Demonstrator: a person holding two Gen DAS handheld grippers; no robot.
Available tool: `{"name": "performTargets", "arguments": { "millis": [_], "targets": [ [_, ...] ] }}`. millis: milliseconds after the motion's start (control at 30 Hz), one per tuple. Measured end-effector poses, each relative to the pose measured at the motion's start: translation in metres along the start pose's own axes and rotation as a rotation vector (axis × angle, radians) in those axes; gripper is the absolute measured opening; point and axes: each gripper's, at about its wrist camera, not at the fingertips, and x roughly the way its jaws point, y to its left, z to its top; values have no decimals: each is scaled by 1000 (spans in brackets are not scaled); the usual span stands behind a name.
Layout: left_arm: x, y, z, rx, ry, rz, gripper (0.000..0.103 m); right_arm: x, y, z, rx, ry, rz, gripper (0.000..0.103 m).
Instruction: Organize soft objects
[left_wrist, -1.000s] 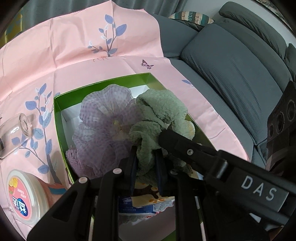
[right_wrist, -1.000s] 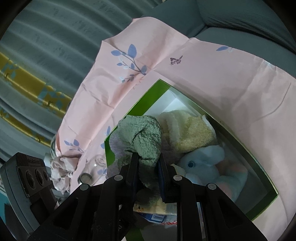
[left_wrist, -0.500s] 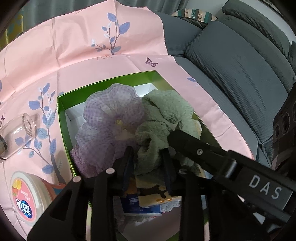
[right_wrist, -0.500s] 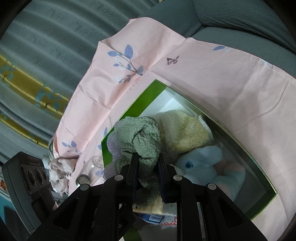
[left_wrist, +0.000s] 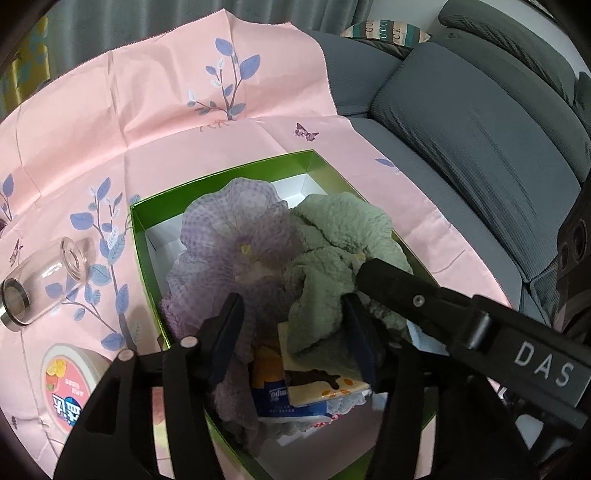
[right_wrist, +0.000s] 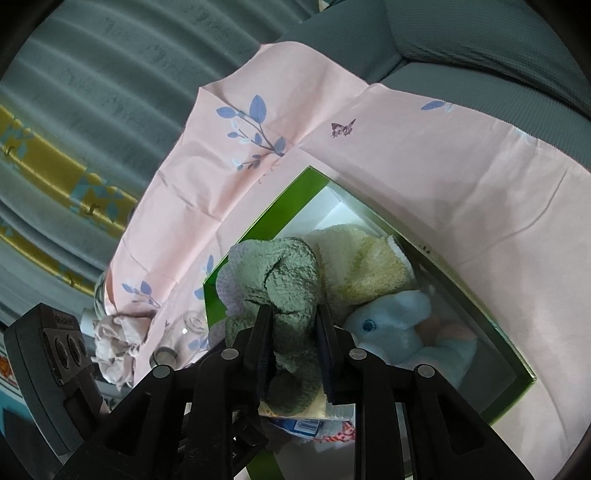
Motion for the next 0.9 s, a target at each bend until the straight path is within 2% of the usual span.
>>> {"name": "performTargets", "arguments": {
  "millis": [67,133,267,333,400,633,667,733,767,900],
  "targets": [
    [-3,0,0,6,-8,5,62,-3,1,0,-3,-4,-2,31],
    [-7,0,-1,12,-20,11,70,-5,1,0,-3,-8,-7,40],
    [-17,3,-1,20,-42,25,76,-9,4,0,-13,-13,2,46],
    [-22,5,-2,20,-51,36,82,-13,6,-1,-19,-19,2,52],
    [-28,7,-3,20,-65,42,84,-17,9,-2,-27,-25,2,60],
    [-53,13,-5,9,-108,50,86,-31,21,-6,-62,-56,-11,75],
    [-57,14,-6,9,-117,51,87,-33,23,-6,-69,-62,-10,76],
    [-64,15,-8,7,-133,61,99,-38,27,-8,-79,-76,-12,82],
    [-70,16,-9,6,-150,68,101,-41,29,-8,-87,-84,-14,83],
    [-89,21,-11,-15,-182,66,102,-49,38,-12,-111,-101,-11,89]
  ]
}}
